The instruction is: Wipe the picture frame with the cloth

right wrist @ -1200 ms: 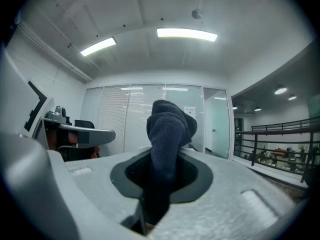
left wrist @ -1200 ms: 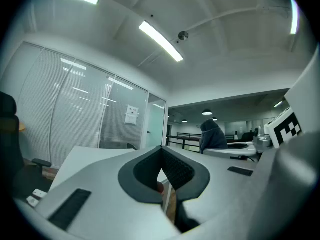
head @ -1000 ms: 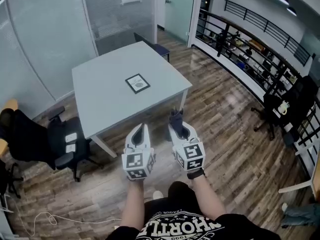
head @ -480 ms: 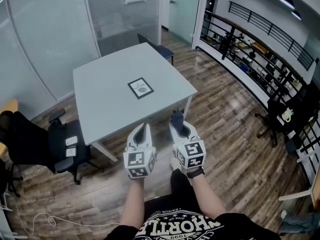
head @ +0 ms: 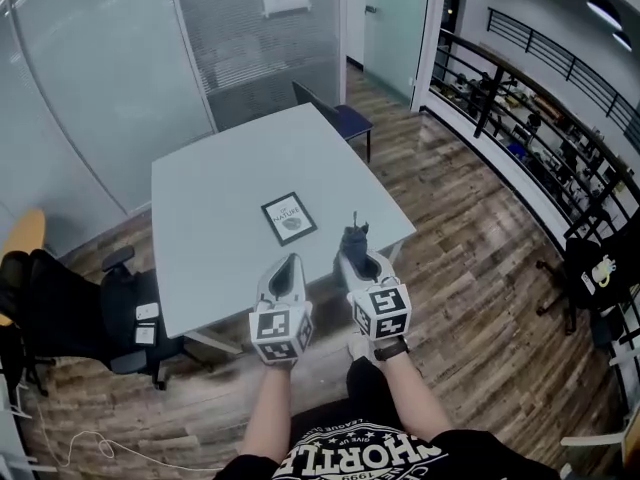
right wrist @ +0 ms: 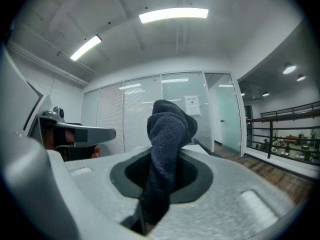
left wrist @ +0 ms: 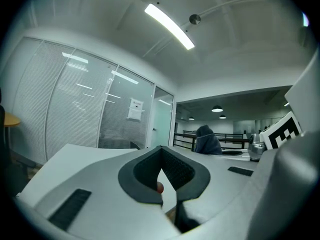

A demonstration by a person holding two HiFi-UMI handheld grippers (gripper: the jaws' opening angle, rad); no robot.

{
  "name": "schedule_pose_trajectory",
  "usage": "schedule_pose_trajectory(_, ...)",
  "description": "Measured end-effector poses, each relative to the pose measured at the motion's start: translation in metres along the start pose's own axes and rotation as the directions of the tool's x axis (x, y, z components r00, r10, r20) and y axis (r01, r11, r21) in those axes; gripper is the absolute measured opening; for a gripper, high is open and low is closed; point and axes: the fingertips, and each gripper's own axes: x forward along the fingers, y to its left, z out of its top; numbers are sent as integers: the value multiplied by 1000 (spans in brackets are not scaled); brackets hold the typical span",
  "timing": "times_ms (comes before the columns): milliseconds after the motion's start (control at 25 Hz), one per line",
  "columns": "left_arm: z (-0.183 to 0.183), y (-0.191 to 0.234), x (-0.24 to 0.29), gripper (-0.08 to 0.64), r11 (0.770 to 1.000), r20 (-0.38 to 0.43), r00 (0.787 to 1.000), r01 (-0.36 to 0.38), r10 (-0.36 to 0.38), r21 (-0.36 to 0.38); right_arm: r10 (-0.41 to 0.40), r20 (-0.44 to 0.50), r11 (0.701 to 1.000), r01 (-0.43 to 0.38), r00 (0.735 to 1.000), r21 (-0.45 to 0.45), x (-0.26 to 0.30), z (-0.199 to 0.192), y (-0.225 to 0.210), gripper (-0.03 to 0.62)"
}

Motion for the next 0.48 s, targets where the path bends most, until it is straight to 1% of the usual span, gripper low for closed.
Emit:
schedule_pose_trajectory(120,9,4,58,-6,999,-6,999,-40,40,-12,53,-19,999,-53,998,-6,49,9,-39,72)
schedule_pose_trajectory(280,19,20,128,-6,995,-12,995,-94,94,-33,128,12,991,-128,992,50,114,29,-79,72)
schedule_pose_trajectory(360,21,29,157,-6,991,-11,992,-128,128,-34,167,19,984,-168,986,63,144,36,-97,72)
schedule_pose_trajectory(480,24,42,192,-6,981,-11,982,-190,190,-45,202,-1,978,-202,979,55,184,40,-121,72)
